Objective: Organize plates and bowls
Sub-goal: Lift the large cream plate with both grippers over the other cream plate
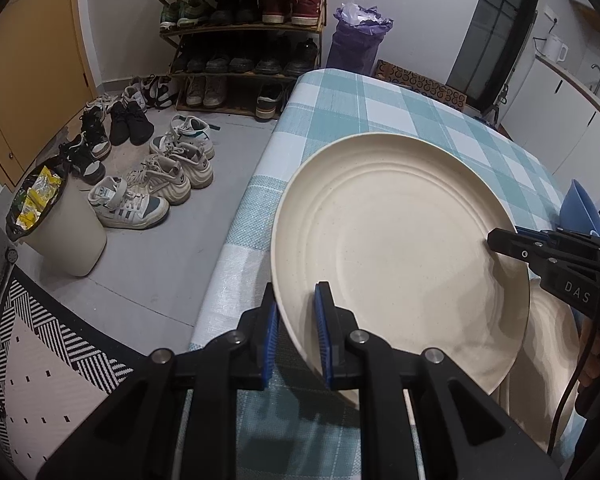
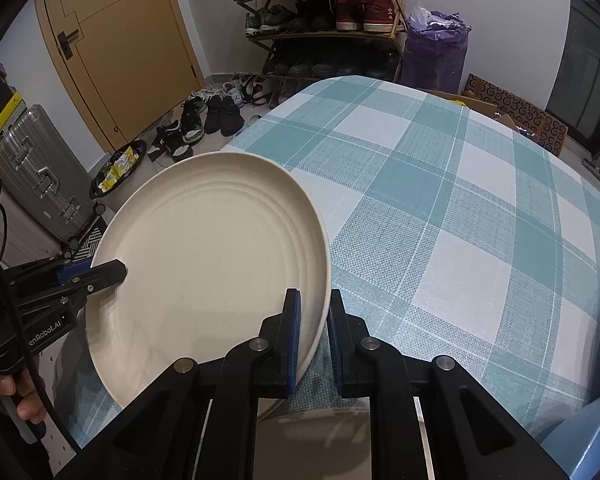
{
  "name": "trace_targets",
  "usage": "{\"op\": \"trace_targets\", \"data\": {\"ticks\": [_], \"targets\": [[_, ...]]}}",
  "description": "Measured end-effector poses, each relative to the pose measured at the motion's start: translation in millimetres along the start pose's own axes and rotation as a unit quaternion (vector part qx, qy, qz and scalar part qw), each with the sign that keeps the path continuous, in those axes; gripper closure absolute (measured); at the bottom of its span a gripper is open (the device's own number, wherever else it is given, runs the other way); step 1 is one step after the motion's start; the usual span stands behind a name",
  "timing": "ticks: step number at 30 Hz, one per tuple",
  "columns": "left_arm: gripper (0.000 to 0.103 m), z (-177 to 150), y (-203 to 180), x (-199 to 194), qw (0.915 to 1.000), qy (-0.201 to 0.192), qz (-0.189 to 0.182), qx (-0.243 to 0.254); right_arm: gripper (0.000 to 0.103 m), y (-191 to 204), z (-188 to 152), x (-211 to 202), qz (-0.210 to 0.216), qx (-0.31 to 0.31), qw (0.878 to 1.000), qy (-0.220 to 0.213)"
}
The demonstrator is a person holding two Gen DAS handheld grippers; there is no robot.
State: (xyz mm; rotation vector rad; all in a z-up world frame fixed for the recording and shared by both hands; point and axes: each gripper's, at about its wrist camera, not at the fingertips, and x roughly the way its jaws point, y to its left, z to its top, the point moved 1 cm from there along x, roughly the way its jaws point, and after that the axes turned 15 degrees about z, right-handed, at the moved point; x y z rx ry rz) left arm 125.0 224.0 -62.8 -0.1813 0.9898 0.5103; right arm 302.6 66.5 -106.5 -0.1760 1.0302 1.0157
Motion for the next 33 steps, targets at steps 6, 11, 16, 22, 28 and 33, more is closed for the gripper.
{"op": "trace_targets", "data": {"ticks": [6, 11, 16, 22, 28, 33], "targets": [[0.088, -0.9, -2.9, -9.6, 1.0000, -0.008, -0.003, 0.000, 0.090, 1.6, -1.4, -13.2, 0.002, 0.001, 1.000, -0.013], [0.088, -0.7, -4.9, -18.7, 0.9998, -0.016, -0.006, 0.002, 0.090, 4.3, -2.7, -28.0, 0.001, 0.000, 1.000, -0.023], [0.088, -3.1, -6.2, -27.0, 0.9997, -0.022, -0.010, 0.004, 0.090, 9.1, -6.2, -42.3, -0.002, -0.003, 0.999, -0.032], [0.088, -6.2, -10.7, -38.4, 0.9994, -0.032, -0.015, 0.008, 0.090, 12.9, -13.2, -57.8, -0.007, -0.003, 0.999, -0.041], [0.088, -9.0, -15.4, -47.7, 0.9990, -0.039, -0.017, 0.013, 0.090, 15.2, -20.4, -72.0, -0.013, -0.002, 0.999, -0.050], [0.088, -10.8, -21.1, -53.9, 0.9986, -0.043, -0.020, 0.021, 0.090, 17.0, -28.0, -83.2, -0.017, 0.000, 0.998, -0.053]]}}
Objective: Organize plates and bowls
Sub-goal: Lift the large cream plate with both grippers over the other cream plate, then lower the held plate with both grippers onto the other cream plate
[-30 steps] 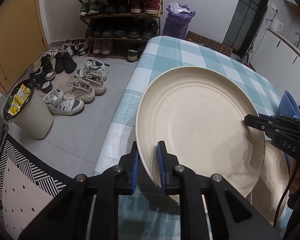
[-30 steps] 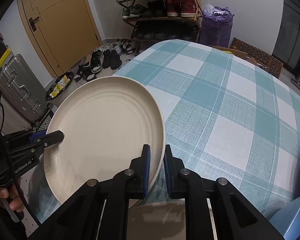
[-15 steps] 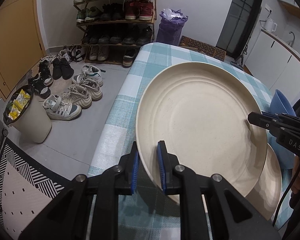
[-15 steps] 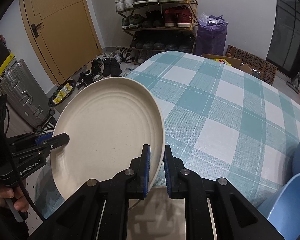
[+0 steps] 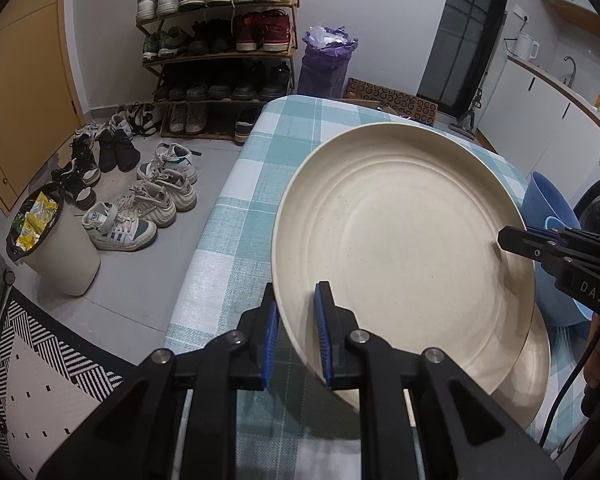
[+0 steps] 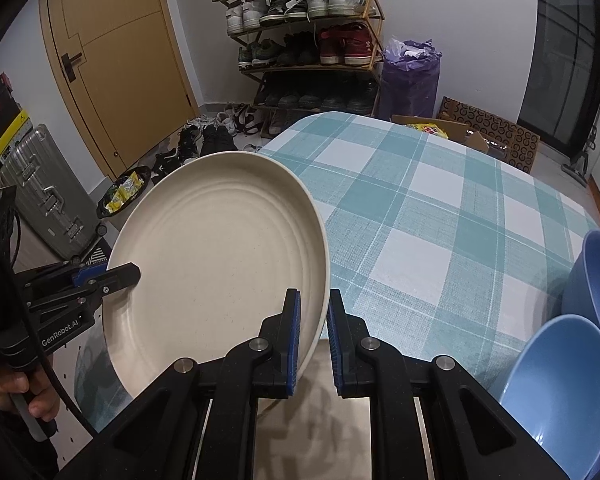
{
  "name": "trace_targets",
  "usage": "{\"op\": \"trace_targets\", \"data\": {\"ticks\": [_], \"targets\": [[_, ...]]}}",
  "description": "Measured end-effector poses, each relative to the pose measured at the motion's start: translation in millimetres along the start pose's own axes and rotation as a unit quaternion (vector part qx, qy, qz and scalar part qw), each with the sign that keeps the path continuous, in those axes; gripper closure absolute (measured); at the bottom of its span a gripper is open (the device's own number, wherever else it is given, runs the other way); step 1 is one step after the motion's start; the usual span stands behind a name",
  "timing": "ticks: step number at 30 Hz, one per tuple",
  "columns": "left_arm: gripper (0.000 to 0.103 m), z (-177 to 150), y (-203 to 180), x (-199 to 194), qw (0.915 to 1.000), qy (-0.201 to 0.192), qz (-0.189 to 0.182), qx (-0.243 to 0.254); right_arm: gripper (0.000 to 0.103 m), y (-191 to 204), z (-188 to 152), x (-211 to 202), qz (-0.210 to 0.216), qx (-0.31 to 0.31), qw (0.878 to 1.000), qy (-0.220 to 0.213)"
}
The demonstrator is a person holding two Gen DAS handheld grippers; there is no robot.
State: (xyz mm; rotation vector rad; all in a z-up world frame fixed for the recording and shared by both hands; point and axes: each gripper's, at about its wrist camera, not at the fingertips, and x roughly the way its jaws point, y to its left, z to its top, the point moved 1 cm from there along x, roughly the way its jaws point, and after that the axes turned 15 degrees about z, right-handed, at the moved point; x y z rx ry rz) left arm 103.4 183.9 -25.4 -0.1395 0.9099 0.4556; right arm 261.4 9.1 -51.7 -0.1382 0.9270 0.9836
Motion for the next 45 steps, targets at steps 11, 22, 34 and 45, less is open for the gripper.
{"op": "trace_targets", "data": {"ticks": [11, 22, 34, 45], "targets": [[0.087, -1.4, -15.5, -8.3, 0.9998, -0.007, -0.008, 0.019, 0.090, -5.5, -14.9, -20.0, -0.010, 0.016, 1.000, -0.009], [0.087, -7.1, -36.1, -14.1, 0.9990, -0.010, -0.021, 0.039, 0.090, -14.8, -34.1, -39.8, -0.018, 0.034, 0.999, -0.027], [0.087, -12.2, -52.3, -16.5, 0.9976, -0.011, -0.030, 0.061, 0.090, -20.9, -54.8, -57.8, -0.027, 0.053, 0.997, -0.041], [0.086, -17.5, -64.6, -12.5, 0.9963, -0.004, -0.035, 0.078, 0.090, -23.4, -75.1, -64.5, -0.033, 0.073, 0.996, -0.046]]}}
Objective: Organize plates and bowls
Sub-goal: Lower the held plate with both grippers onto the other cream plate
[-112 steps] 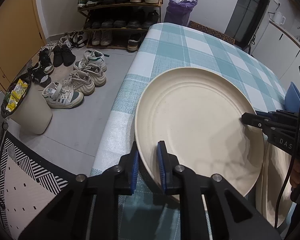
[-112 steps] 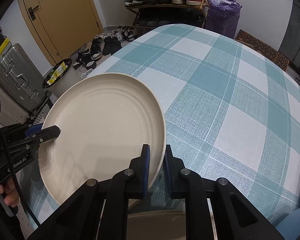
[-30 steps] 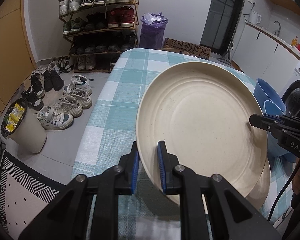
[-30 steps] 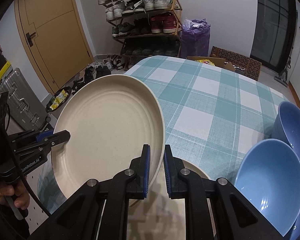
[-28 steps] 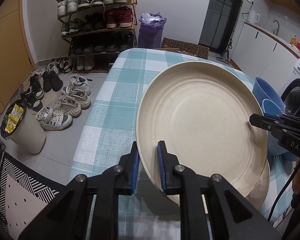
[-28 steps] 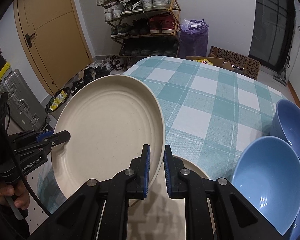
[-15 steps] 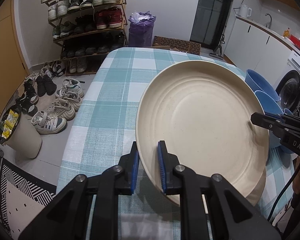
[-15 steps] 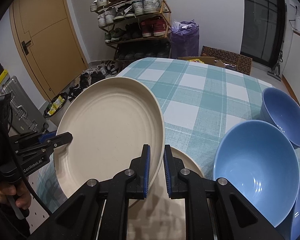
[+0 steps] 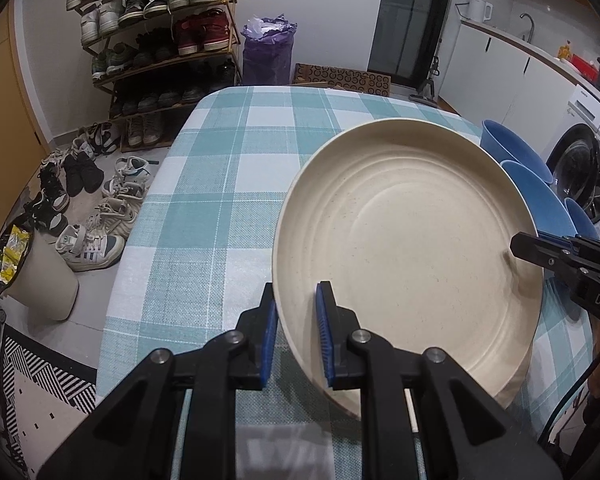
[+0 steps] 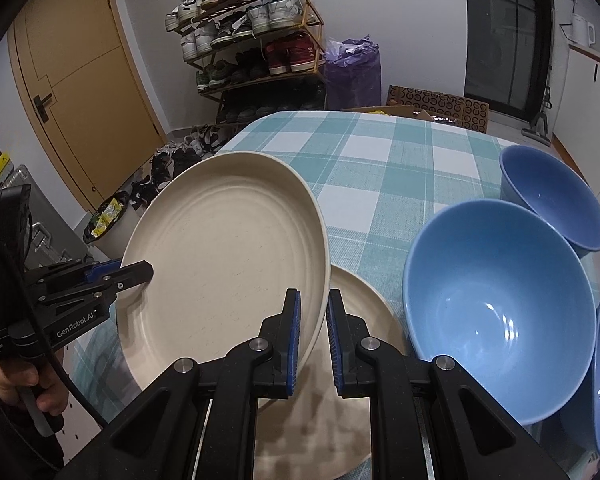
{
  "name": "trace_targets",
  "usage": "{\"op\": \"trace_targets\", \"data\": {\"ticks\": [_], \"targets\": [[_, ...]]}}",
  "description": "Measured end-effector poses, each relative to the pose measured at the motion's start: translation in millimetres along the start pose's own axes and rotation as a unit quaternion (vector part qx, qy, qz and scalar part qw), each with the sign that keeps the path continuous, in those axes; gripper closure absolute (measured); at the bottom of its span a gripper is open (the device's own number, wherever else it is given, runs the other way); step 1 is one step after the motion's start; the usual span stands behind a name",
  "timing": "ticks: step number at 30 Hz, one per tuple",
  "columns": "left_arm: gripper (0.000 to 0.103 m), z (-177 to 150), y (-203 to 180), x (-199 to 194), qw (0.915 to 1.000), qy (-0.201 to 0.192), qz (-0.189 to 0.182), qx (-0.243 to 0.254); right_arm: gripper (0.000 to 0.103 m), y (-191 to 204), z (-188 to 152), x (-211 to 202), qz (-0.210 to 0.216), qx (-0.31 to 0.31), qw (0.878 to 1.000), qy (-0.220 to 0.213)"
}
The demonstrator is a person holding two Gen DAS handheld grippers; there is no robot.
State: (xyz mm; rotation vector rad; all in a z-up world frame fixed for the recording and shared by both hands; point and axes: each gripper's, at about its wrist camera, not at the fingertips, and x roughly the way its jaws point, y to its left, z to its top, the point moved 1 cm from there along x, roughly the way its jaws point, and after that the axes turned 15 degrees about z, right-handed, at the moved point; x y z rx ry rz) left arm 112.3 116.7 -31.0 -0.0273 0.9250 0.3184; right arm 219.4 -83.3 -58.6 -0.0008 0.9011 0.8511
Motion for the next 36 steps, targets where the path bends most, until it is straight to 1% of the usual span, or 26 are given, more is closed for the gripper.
{"op": "trace_targets", "data": {"ticks": [6, 11, 21, 36], "targets": [[0.086, -0.9, -6.1, -0.1, 1.0000, 0.000, 0.001, 0.009, 0.090, -4.8, -11.9, -2.5, 0.001, 0.015, 1.000, -0.003], [0.086, -1.8, -10.1, 0.4, 0.9998, 0.001, -0.007, 0.016, 0.090, -8.0, -17.3, -6.0, -0.002, 0.023, 1.000, -0.010], [0.086, -2.3, -17.7, 5.6, 0.9995, 0.006, -0.012, 0.027, 0.090, -7.2, -30.3, -15.4, -0.012, 0.031, 0.999, -0.020], [0.086, -1.0, -34.1, 10.1, 0.9987, 0.013, -0.008, 0.049, 0.090, -15.8, -48.6, -23.0, -0.015, 0.049, 0.998, -0.033]]}}
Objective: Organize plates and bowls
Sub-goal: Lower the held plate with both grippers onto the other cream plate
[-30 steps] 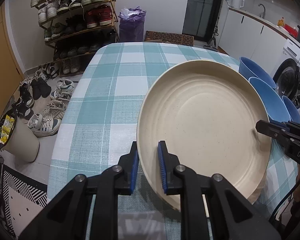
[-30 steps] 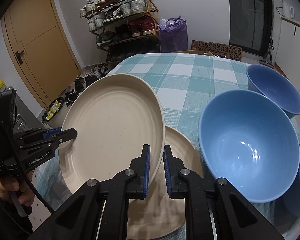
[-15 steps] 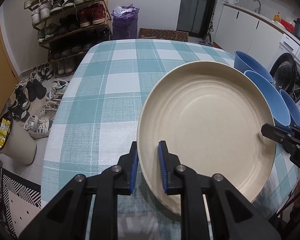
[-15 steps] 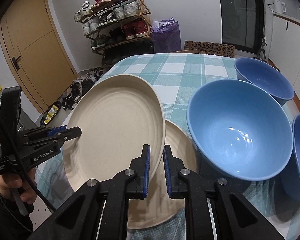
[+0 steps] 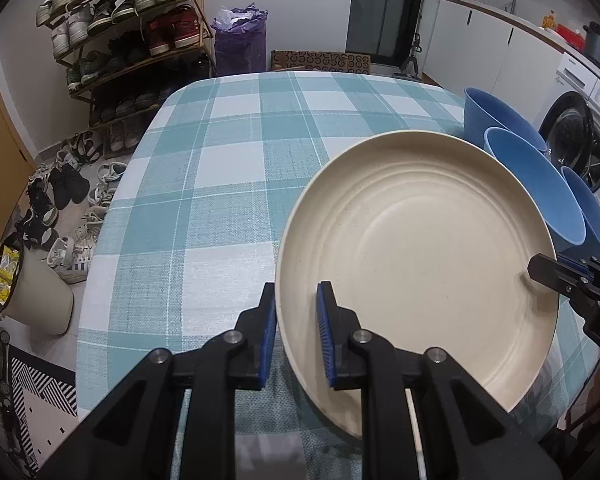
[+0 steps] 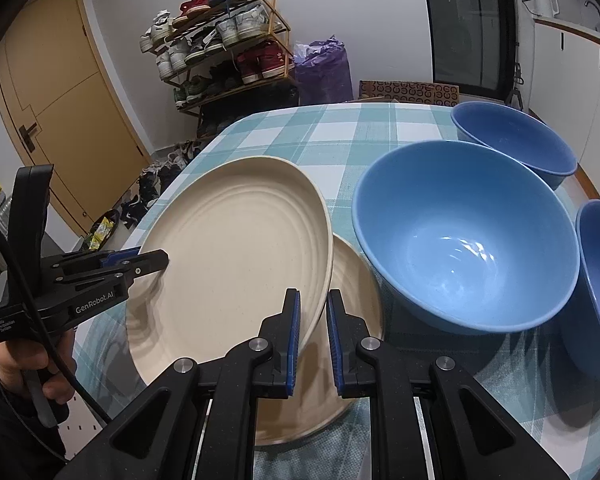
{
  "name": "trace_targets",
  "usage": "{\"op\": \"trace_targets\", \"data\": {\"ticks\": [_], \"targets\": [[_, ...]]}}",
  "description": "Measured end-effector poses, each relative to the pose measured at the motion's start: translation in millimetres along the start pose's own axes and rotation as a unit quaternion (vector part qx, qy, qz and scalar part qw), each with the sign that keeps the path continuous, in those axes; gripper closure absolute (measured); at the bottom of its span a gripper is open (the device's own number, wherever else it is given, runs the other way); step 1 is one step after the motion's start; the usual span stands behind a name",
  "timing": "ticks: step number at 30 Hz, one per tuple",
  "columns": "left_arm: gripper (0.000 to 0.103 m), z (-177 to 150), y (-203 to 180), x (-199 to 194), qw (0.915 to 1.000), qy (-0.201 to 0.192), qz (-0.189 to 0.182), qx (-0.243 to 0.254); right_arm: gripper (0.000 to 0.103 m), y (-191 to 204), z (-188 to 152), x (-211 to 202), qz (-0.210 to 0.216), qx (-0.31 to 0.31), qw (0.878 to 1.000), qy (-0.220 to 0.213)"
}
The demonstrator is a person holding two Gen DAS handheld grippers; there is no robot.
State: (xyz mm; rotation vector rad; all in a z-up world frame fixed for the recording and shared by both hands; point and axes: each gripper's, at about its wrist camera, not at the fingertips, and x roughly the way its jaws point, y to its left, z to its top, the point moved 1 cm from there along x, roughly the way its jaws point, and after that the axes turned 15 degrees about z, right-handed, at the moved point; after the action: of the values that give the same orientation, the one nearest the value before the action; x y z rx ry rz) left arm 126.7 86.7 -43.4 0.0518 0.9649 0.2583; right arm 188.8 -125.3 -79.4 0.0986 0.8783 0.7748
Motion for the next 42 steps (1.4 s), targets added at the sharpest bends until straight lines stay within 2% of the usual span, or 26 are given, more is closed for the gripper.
{"op": "trace_targets", "data": {"ticks": [29, 42], "targets": [[0.086, 1.6, -16.7, 8.6, 0.9998, 0.006, -0.004, 0.020, 0.090, -15.7, -16.3, 1.3, -0.016, 0.022, 1.000, 0.005], [0.086, 1.4, -21.1, 12.5, 0.9996, 0.010, -0.006, 0.026, 0.089, -25.6, -19.8, 5.4, -0.009, 0.036, 0.999, 0.005]]}}
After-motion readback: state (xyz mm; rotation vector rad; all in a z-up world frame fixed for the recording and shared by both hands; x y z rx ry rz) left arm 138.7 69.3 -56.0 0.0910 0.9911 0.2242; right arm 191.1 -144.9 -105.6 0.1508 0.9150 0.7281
